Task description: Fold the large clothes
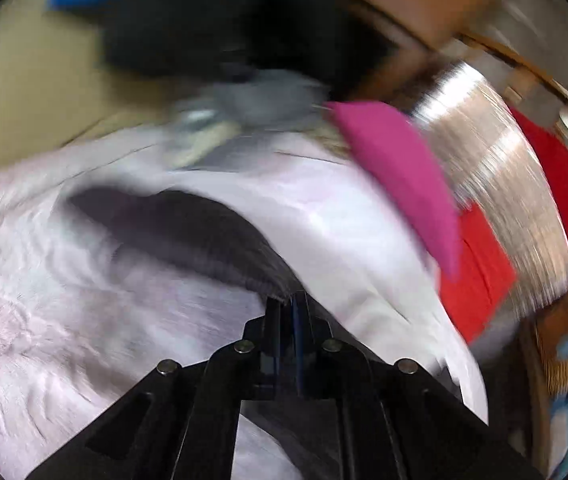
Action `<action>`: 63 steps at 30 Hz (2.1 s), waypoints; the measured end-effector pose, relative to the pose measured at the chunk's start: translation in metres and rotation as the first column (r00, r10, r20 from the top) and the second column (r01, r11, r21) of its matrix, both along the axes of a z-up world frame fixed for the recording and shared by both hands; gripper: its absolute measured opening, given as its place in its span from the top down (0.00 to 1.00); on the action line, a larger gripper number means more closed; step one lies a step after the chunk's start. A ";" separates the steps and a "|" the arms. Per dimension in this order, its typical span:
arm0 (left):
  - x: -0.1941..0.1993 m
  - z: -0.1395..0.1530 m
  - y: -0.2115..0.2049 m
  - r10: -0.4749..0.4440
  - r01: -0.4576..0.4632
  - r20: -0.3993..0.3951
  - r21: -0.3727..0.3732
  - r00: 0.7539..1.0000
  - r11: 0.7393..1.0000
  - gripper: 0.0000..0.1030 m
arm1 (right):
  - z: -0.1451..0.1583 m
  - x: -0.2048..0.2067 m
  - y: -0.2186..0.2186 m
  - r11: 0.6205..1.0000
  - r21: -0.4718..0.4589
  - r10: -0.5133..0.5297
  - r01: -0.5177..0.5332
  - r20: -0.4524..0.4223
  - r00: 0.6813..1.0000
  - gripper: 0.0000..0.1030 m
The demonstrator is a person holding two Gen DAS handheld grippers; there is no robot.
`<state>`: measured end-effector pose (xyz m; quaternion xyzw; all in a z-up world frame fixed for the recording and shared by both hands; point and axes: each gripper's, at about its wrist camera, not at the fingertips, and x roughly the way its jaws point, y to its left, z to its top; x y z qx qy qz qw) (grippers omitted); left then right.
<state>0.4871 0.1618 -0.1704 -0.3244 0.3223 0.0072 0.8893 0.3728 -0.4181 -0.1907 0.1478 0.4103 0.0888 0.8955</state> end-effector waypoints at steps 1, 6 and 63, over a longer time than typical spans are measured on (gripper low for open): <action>-0.008 0.009 -0.015 -0.040 0.040 0.015 0.023 0.999 0.999 0.96 | 0.004 -0.002 -0.004 1.000 0.008 -0.011 0.011 0.014 1.000 0.41; -0.047 0.048 -0.135 -0.334 0.316 0.089 0.165 0.939 0.934 0.96 | 0.019 -0.016 -0.035 0.994 0.062 -0.093 0.089 0.064 0.994 0.41; -0.087 -0.031 -0.180 -0.410 0.461 -0.284 0.141 0.866 0.876 0.73 | -0.012 -0.015 -0.086 0.877 0.402 -0.250 0.262 -0.083 0.965 0.78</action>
